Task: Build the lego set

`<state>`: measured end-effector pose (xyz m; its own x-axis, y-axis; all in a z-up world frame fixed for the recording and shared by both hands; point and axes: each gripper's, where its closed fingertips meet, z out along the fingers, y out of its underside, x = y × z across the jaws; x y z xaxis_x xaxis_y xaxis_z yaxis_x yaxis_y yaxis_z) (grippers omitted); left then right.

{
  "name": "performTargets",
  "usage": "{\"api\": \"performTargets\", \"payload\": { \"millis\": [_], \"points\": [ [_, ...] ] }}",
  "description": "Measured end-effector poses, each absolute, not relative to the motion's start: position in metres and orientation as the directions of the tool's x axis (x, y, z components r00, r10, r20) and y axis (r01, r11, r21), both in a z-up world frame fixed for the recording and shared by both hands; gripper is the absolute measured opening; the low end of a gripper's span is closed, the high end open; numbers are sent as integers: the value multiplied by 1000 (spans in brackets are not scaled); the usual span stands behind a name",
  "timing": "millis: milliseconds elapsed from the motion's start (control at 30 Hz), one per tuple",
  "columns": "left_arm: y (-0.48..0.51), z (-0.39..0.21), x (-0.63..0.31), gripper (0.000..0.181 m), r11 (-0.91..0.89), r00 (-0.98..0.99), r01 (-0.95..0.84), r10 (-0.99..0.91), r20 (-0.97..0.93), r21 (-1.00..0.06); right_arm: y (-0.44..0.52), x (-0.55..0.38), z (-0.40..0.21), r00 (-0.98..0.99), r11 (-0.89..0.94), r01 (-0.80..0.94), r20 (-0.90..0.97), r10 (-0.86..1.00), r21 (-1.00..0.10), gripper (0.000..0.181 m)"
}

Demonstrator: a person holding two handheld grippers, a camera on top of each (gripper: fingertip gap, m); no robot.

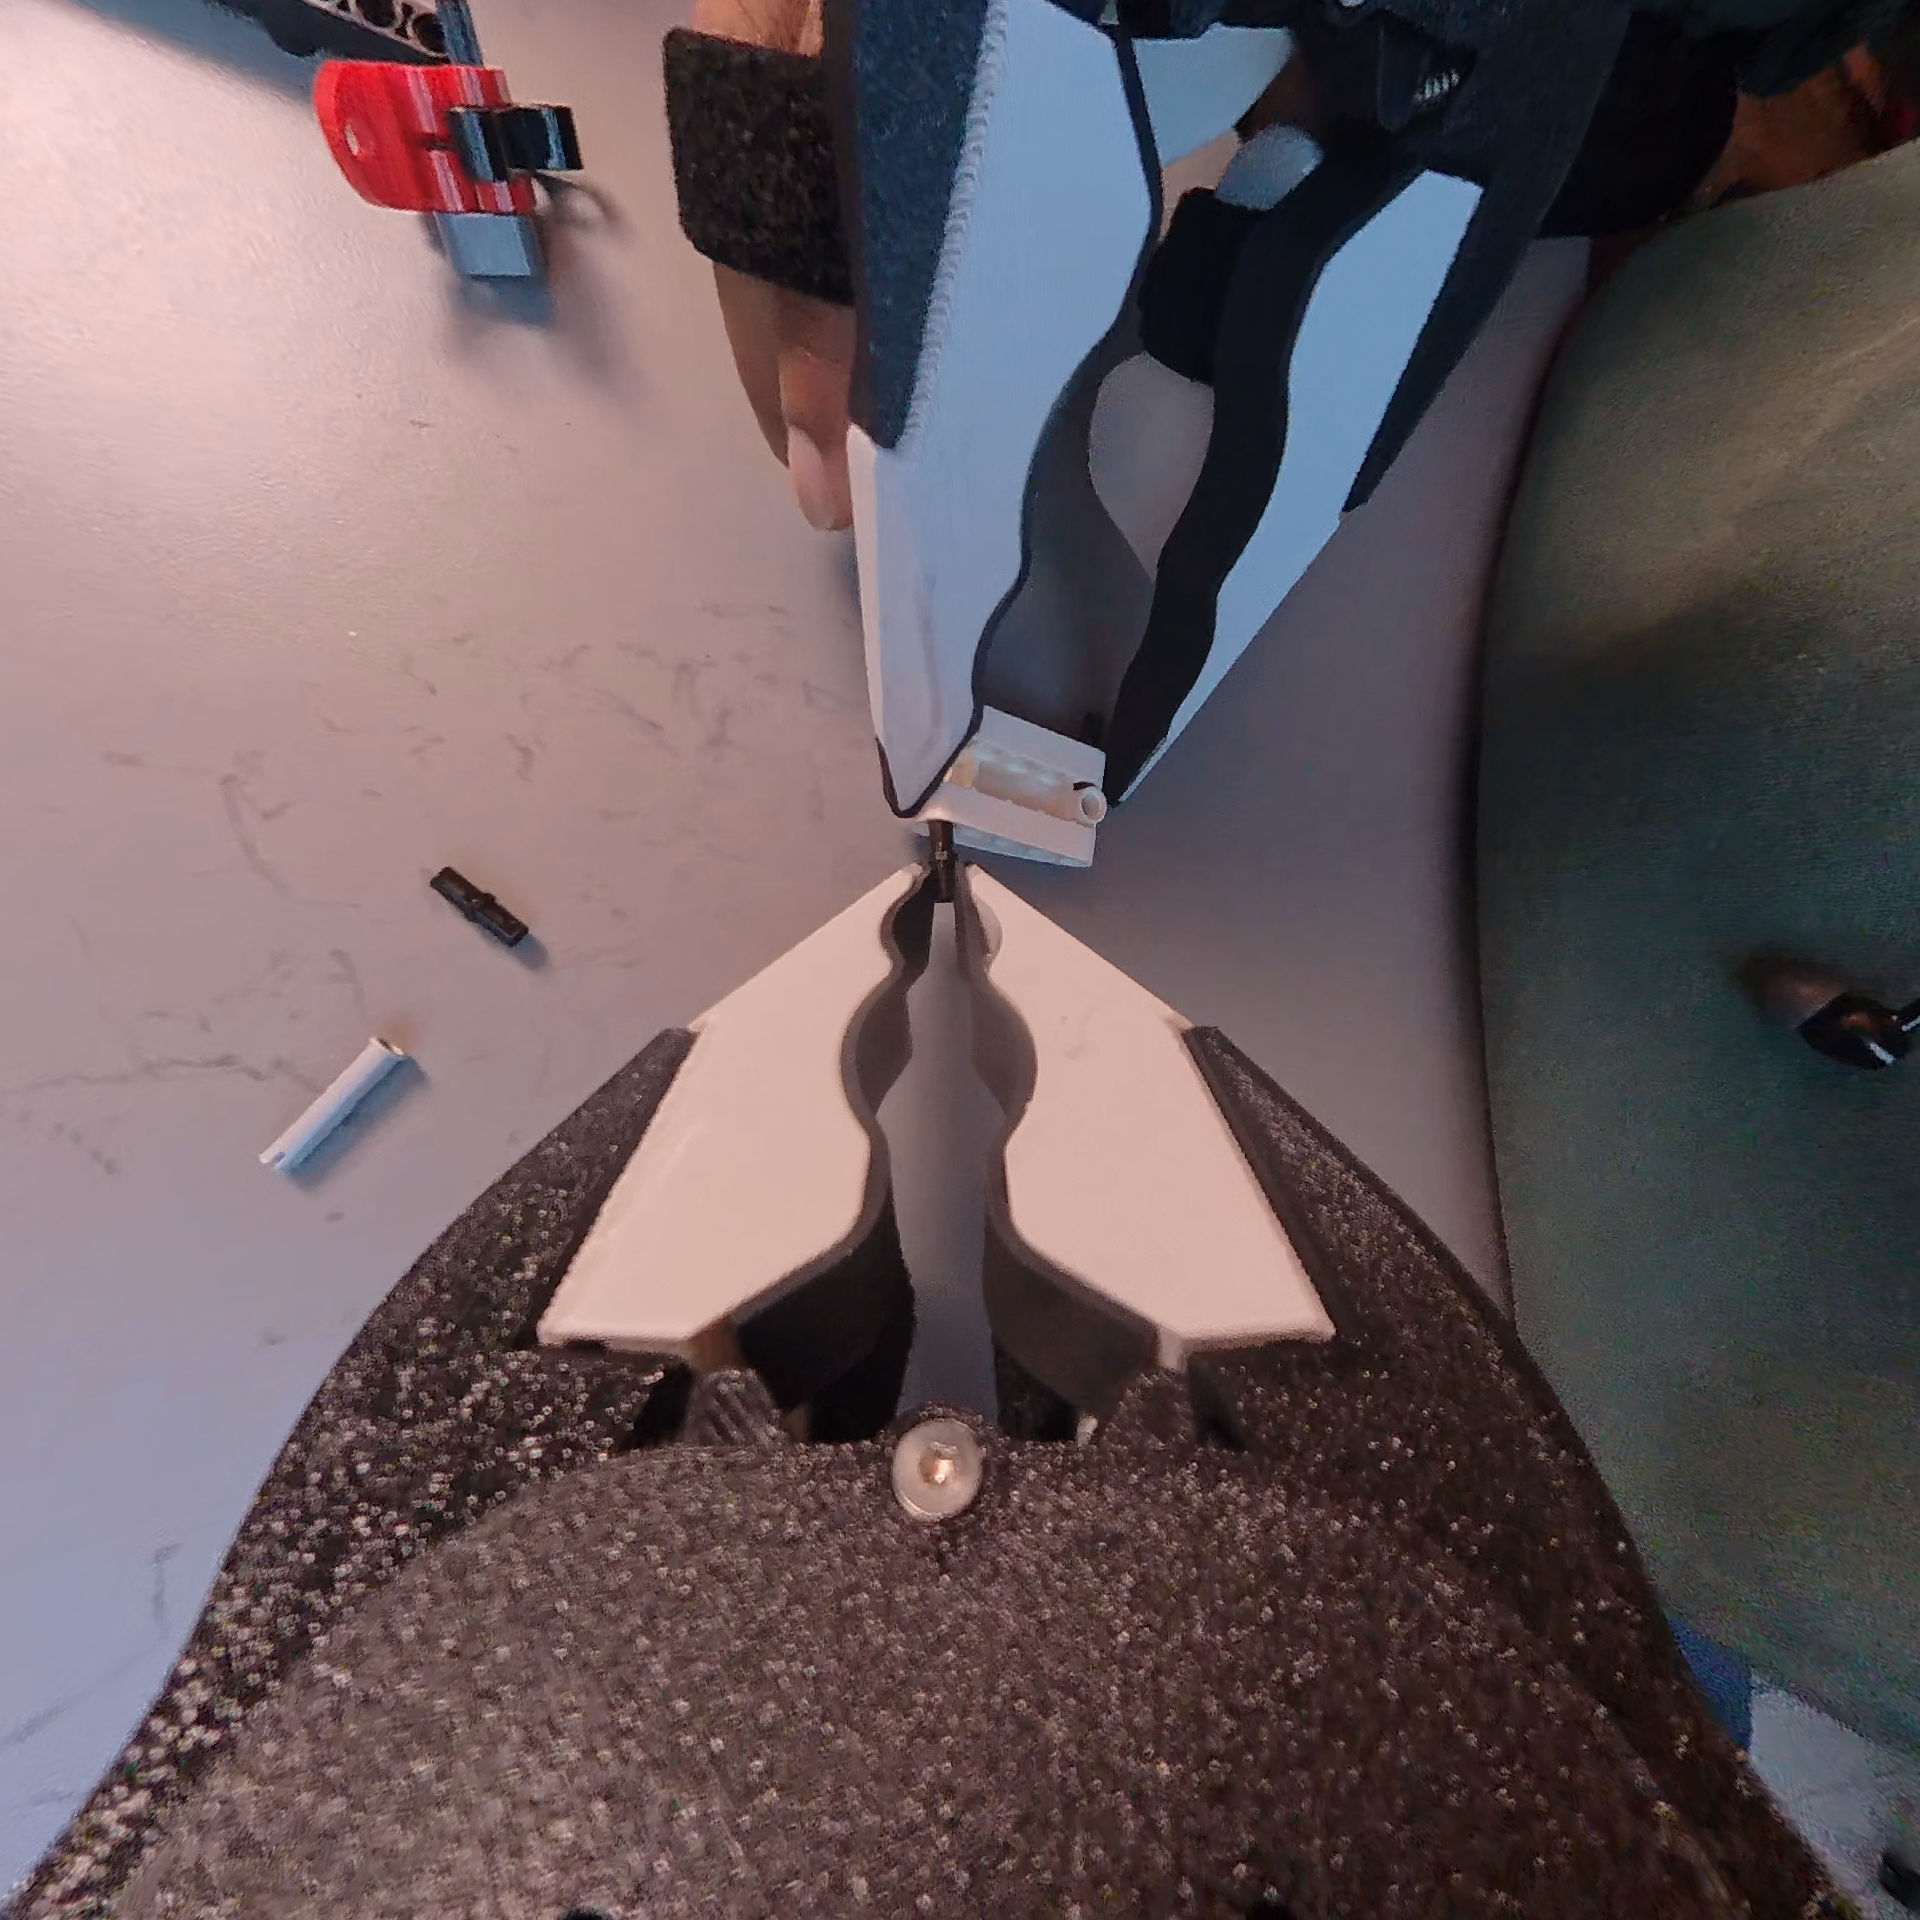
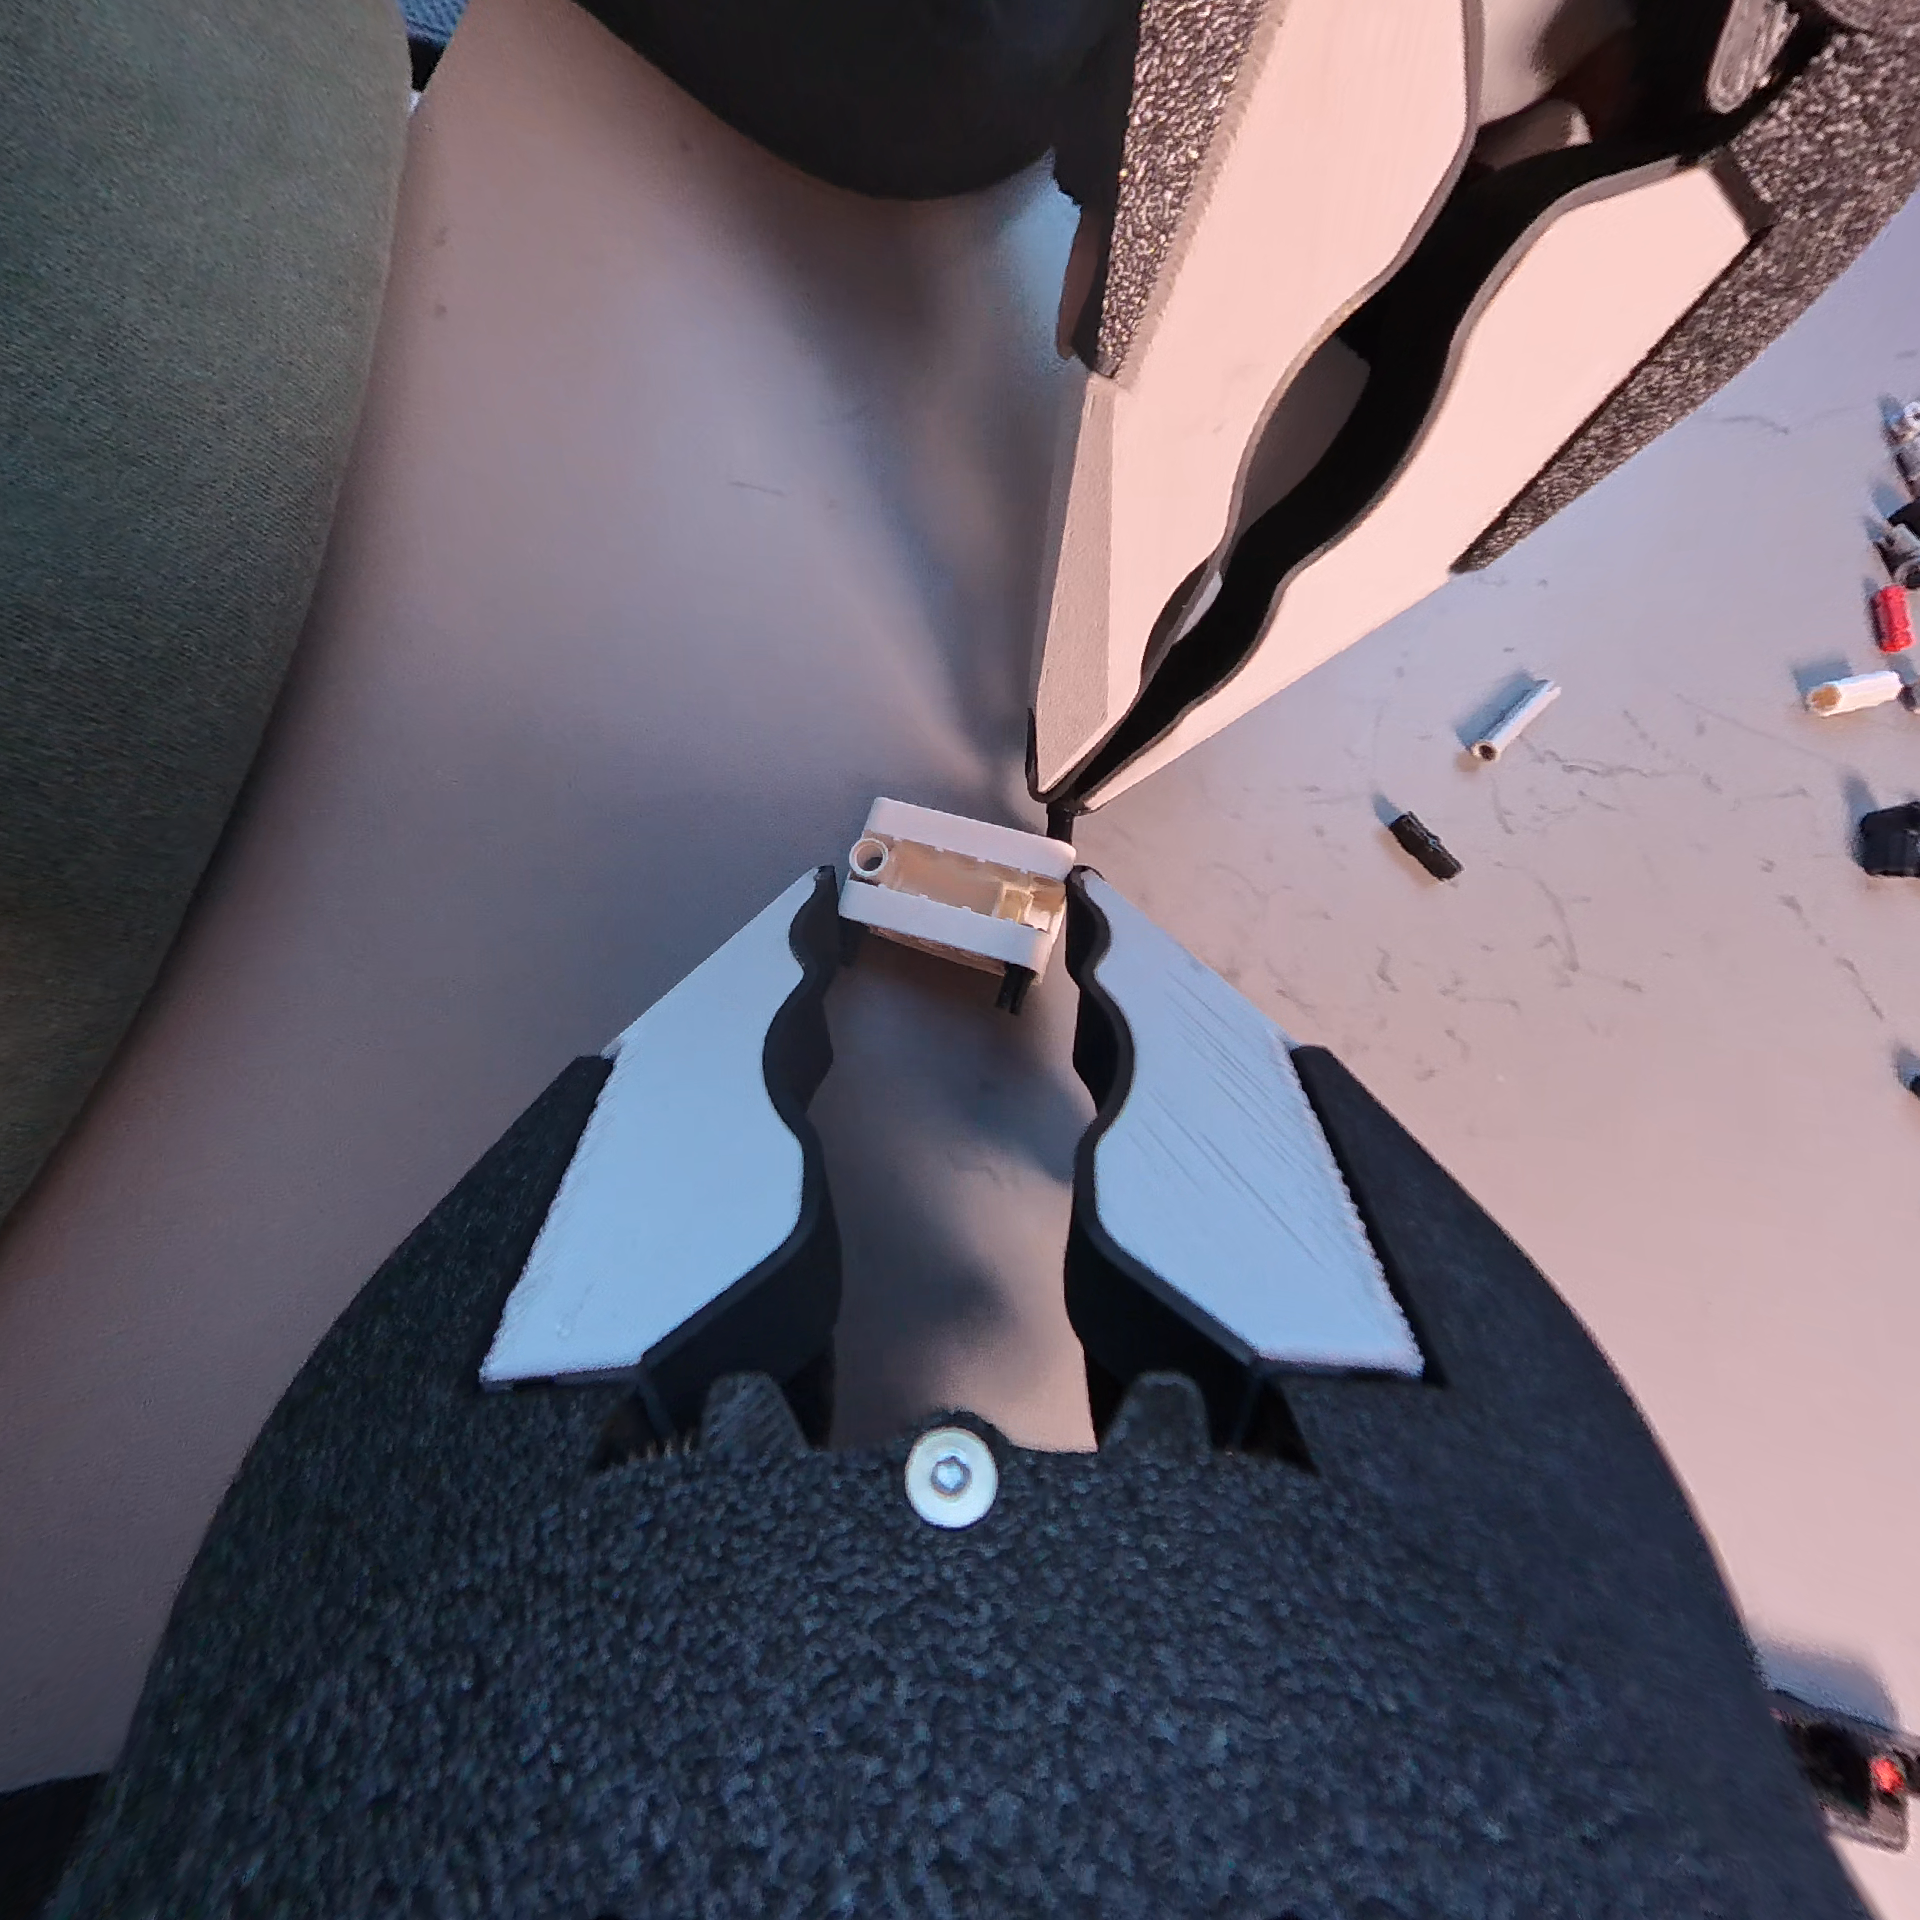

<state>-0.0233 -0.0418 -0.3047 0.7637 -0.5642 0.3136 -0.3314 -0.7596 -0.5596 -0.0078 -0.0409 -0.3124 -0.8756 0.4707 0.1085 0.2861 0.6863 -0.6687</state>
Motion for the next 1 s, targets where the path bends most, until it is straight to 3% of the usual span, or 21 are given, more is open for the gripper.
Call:
{"api": "performTargets", "payload": {
  "millis": [400,733,1000],
  "points": [
    [-48,-310,-15,3,-736,698,-316,-607,379,-598,-45,-2,-313,-901,699,256,98,423,-668,43],
    [-51,-308,-17,3,-756,664,-469,-643,382,-456,-47,0,-313,-906,730,244,119,407,-639,43],
    [-48,-306,-13,2,-822,648,-340,-557,519,-457,-45,3,-312,-909,725,242,112,403,-645,43]
  ]
}}
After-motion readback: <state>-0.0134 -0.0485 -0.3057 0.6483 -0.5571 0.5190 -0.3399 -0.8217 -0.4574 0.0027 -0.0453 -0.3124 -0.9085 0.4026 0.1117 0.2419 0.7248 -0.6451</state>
